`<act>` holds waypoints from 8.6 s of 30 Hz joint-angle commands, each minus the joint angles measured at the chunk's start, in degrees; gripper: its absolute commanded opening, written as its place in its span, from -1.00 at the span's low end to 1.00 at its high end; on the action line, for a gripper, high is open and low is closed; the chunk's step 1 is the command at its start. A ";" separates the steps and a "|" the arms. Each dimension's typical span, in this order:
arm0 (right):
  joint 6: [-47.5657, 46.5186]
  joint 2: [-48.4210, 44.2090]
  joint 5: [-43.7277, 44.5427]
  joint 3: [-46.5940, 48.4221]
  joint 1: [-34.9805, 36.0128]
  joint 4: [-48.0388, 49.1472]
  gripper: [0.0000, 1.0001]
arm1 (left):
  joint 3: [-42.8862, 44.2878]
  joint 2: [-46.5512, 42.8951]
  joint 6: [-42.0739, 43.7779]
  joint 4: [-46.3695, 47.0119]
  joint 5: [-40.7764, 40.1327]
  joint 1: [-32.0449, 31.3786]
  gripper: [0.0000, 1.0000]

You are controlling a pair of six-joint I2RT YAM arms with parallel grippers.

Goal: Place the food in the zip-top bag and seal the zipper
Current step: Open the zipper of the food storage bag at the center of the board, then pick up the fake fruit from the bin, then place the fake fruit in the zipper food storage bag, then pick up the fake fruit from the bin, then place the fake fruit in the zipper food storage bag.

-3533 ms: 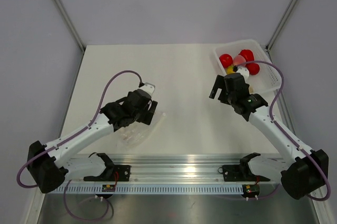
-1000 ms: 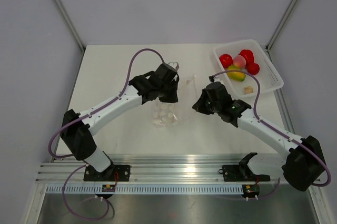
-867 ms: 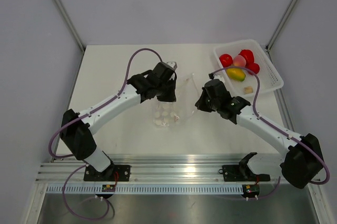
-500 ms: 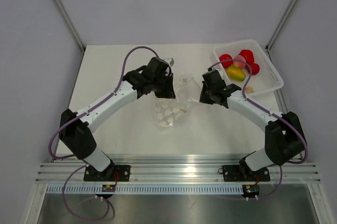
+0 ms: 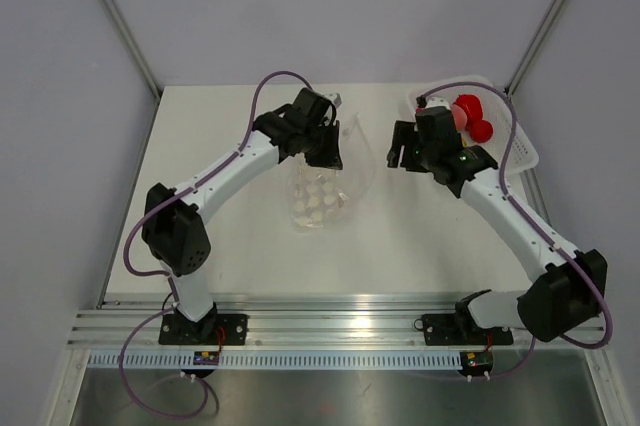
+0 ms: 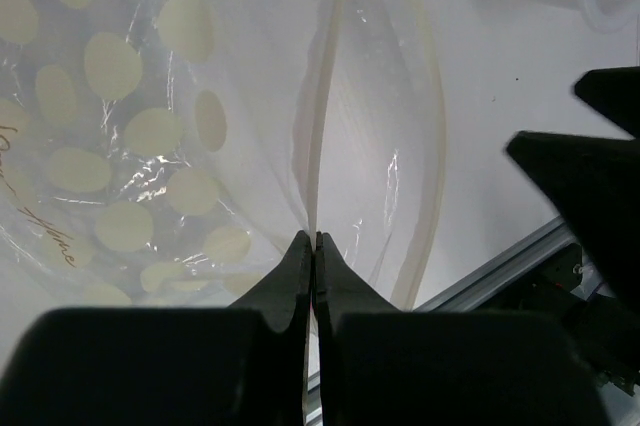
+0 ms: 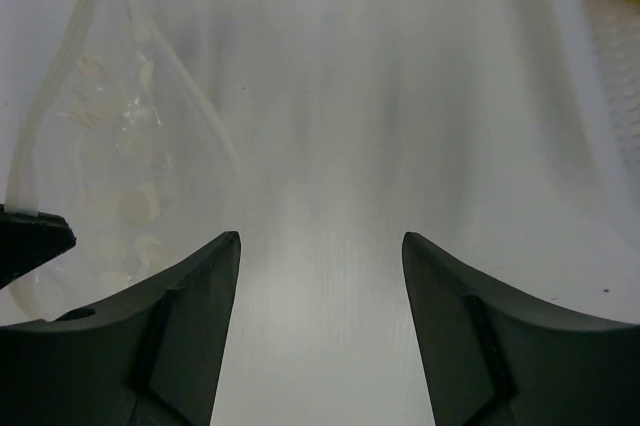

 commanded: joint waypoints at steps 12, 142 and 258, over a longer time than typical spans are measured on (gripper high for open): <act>-12.81 15.46 3.19 19.41 -23.53 1.22 0.54 | -0.77 -2.14 3.17 1.30 5.93 3.81 -1.00; -42.17 34.90 7.23 20.41 -24.32 12.10 0.71 | 15.92 2.33 0.79 -1.86 19.29 3.90 -1.00; -4.29 -7.90 -11.78 2.74 -13.53 11.58 0.39 | 21.81 16.93 -6.50 6.84 22.54 -1.11 -1.00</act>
